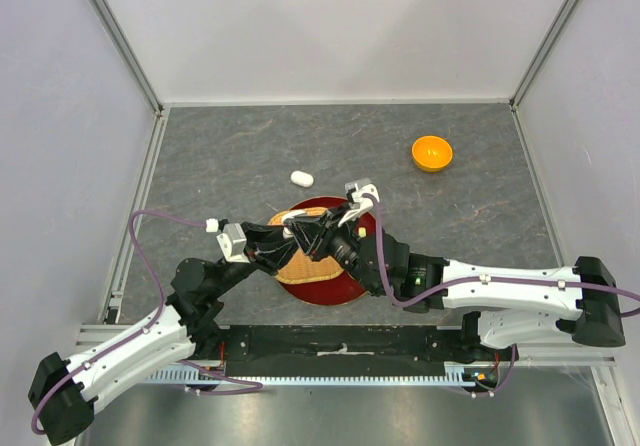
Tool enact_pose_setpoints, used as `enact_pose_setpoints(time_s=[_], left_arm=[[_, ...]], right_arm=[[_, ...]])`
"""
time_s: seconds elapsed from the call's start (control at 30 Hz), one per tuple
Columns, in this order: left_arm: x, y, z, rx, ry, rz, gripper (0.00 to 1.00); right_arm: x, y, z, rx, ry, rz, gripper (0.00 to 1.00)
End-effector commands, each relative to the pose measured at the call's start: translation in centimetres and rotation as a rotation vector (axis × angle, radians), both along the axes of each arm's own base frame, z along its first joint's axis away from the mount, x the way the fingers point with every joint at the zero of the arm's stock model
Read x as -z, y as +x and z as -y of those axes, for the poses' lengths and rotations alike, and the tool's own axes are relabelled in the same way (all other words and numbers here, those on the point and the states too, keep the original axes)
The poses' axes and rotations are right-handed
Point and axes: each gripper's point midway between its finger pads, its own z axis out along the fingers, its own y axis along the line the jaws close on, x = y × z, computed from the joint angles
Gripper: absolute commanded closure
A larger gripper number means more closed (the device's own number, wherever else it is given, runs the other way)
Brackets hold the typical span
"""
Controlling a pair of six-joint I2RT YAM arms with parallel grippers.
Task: Insert the wireless bluetooth earbuds into the charging case
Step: Place the earbud in the charging case.
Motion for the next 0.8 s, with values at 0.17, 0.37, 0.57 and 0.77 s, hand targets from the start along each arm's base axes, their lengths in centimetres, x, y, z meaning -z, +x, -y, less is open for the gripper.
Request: enact_pose_setpoints(time_s=[0.17, 0.37, 0.57, 0.77], left_arm=[[-3.5, -0.1, -1.0, -0.034, -0.095, 0.075, 0.98], [-3.5, 0.1, -1.2, -0.046, -0.100, 0.074, 0.98], [-3.5, 0.1, -1.2, -0.046, -0.100, 0.074, 0.98], [-3.4, 0.0, -1.1, -0.042, -0.099, 0.070, 0.98]], right_arm=[[0.3, -0.5, 0.3, 0.036, -0.089, 0.013, 1.00], [0.2, -0.4, 0.8, 0.057, -0.097, 0.013, 1.00], [0.1, -0.4, 1.0, 0.060, -0.109, 0.017, 1.00], [-0.2, -0.4, 1.1, 0.062, -0.101, 0.018, 0.91]])
